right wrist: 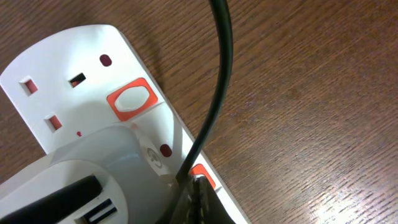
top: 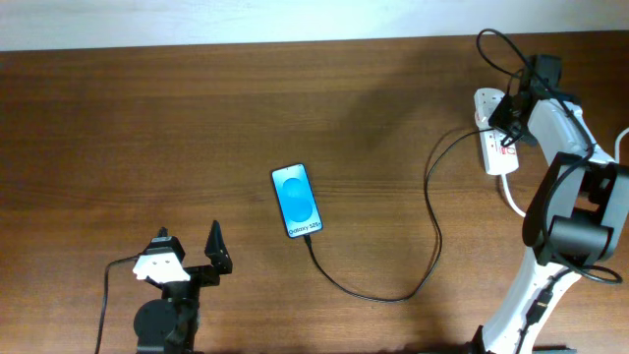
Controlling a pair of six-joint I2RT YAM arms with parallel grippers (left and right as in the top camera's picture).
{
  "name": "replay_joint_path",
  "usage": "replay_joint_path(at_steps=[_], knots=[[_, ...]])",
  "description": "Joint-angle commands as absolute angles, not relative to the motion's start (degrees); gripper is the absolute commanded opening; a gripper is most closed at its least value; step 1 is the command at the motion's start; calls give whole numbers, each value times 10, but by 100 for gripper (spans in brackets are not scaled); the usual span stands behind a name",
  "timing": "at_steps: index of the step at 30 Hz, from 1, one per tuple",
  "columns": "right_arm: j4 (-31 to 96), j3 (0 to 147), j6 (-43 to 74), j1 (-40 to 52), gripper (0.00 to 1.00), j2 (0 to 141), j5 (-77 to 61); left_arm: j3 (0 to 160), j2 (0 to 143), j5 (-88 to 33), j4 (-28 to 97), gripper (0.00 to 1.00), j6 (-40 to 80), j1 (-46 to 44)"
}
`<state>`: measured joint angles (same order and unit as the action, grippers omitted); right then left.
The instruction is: Plug charger to phone and switch on socket
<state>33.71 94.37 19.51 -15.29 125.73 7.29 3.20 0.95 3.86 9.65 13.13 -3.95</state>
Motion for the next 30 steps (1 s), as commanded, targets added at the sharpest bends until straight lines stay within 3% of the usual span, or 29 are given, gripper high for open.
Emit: replay_joint_path(at_steps=[1,30], knots=[[340,928,197,-116,4,1270,17,28,7,39,95,99,135,-36],[340,928,197,-90,4,1290,-28,28,7,39,95,99,135,-36]])
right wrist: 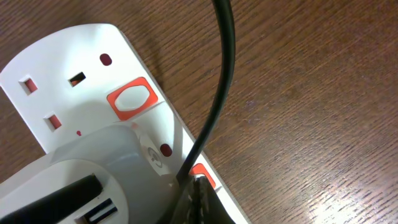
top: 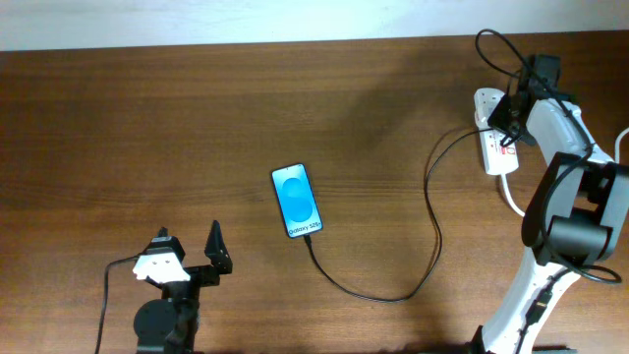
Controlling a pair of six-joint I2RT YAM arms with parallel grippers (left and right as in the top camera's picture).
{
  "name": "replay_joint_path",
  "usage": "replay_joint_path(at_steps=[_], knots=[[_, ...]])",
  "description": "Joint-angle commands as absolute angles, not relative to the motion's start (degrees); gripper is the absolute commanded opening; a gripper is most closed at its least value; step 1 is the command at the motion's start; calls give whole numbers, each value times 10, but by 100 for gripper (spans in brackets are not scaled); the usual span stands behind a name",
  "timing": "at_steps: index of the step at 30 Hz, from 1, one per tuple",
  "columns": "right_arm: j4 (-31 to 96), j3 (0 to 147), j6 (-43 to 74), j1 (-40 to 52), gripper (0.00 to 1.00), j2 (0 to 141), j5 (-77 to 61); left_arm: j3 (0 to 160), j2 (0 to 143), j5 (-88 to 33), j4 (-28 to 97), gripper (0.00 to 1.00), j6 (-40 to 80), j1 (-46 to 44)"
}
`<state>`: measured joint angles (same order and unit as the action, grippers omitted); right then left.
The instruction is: Plug charger to phone and switch on socket
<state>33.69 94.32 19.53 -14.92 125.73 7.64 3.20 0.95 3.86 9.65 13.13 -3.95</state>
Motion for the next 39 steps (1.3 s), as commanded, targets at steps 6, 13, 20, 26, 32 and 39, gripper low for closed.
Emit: replay_joint_path(at_steps=[6,13,20,26,32,39], knots=[[336,928,197,-70,4,1302,-30,28,7,39,95,99,135,-36],[324,928,186,-51,4,1302,-35,28,7,39,95,99,135,-36],[299,928,152,-48,4,1302,-111,28,7,39,95,99,135,-36],[293,928,152,-48,4,1302,-169,28,7,39,95,99,135,-36],[295,928,152,-48,4,1284,-181,28,7,39,95,99,135,-36],[341,928,181,-50,4,1282,-37,28,7,39,95,99,135,-36]])
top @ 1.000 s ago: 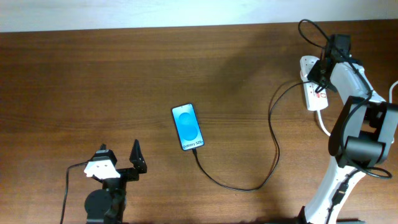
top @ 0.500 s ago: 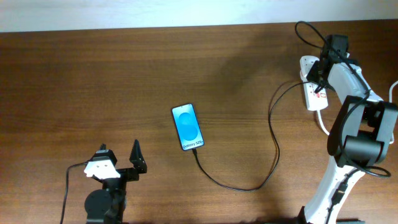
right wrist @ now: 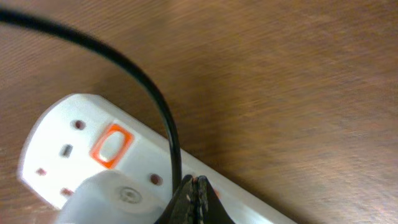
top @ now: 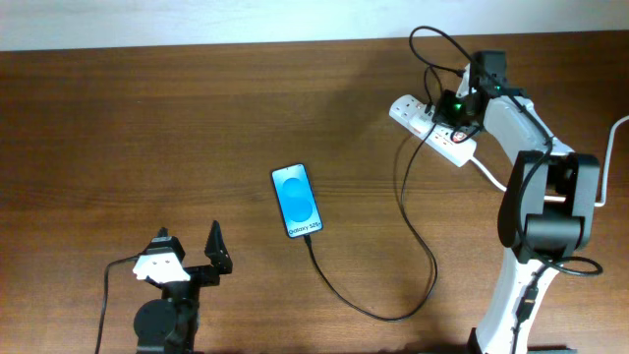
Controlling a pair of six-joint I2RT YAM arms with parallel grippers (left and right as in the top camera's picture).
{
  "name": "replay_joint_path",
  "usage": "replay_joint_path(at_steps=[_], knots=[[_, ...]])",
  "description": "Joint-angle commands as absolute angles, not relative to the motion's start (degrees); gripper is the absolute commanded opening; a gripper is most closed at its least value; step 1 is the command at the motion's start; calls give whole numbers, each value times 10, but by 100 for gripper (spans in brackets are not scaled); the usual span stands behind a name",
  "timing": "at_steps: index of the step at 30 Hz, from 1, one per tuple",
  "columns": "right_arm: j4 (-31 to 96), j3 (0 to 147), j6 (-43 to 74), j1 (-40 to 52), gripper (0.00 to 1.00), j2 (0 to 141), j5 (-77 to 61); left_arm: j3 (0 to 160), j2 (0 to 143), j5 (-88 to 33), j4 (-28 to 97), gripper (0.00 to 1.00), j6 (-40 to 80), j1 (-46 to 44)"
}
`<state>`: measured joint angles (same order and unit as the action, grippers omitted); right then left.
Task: Plug charger to phone and switch on socket
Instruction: 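Lift the right gripper away from the power strip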
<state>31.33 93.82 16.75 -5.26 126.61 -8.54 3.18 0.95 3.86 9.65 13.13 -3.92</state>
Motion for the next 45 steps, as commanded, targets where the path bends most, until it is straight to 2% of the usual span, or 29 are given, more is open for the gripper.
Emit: replay_joint_path(at_steps=[1,12,16,19,45], knots=[[345,928,180,-51,4,1281,-27,28,7,39,95,99,135,-36],[388,946,177,-98,4,1176,-17,28,7,39,95,99,135,-36],[412,946,175,-97,4,1150,-91,28,7,39,95,99,135,-36],[418,946,189,-96,4,1155,-163,28,7,39,95,99,135,-36],[336,946,228,-63,4,1271,-159,28,7,39,95,99,135,-36]])
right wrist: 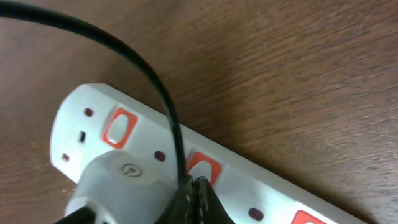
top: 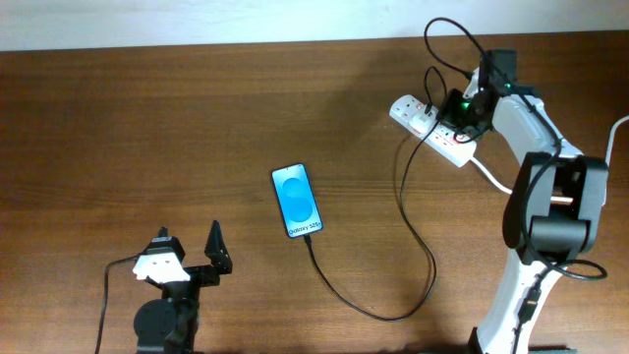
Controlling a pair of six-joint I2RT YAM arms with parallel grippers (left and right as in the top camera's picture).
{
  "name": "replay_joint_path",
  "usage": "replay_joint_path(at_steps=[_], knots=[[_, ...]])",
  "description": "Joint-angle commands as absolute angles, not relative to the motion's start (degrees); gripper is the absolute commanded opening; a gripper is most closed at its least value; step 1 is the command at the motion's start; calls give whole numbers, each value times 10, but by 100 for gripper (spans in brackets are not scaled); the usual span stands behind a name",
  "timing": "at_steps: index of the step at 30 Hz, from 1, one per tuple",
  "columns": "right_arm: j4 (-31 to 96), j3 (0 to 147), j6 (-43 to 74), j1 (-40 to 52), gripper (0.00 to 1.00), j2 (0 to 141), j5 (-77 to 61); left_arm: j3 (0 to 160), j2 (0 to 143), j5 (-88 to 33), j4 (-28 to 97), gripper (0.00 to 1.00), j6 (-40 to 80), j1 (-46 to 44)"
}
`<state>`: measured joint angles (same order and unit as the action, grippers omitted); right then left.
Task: Plug charger to phone and switch on socket
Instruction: 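Lift the right gripper away from the power strip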
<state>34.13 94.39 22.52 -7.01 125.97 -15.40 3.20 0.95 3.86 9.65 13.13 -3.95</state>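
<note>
The phone (top: 297, 201) lies mid-table, screen lit blue, with the black cable (top: 413, 206) plugged into its near end. That cable loops up to the grey charger adapter (right wrist: 118, 186) seated in the white power strip (top: 432, 123). My right gripper (top: 463, 106) is shut with nothing in it. Its tips (right wrist: 194, 188) rest on the strip at the second orange switch (right wrist: 203, 169), right beside the cable (right wrist: 155, 87). Another orange switch (right wrist: 120, 126) sits toward the strip's end. My left gripper (top: 189, 246) is parked open at the table's front left.
The strip's white lead (top: 496, 182) trails toward the right arm's base. A loop of black cable (top: 452, 39) arches above the strip near the table's far edge. Bare wood lies between the phone and the strip.
My right wrist has shifted a little to the right and closer to the strip. The shut tips now sit against the second orange switch. The strip, phone and left arm are where they were.
At first the strip lay lengthwise at the right edge with my shut right gripper tips on it beside the adapter, unchanged a second later. By 1.5 s ago the strip lay slanted further left and back. Now the tips rest at its second switch.
</note>
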Motion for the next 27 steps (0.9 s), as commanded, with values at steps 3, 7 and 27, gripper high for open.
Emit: replay_joint_path(at_steps=[3,7,27], knots=[[328,945,227,-62,4,1271,-159,28,7,39,95,99,135,-36],[314,946,228,-62,4,1271,-159,28,7,39,95,99,135,-36],[355,939,173,-26,4,1271,-129,28,7,39,95,99,135,-36]])
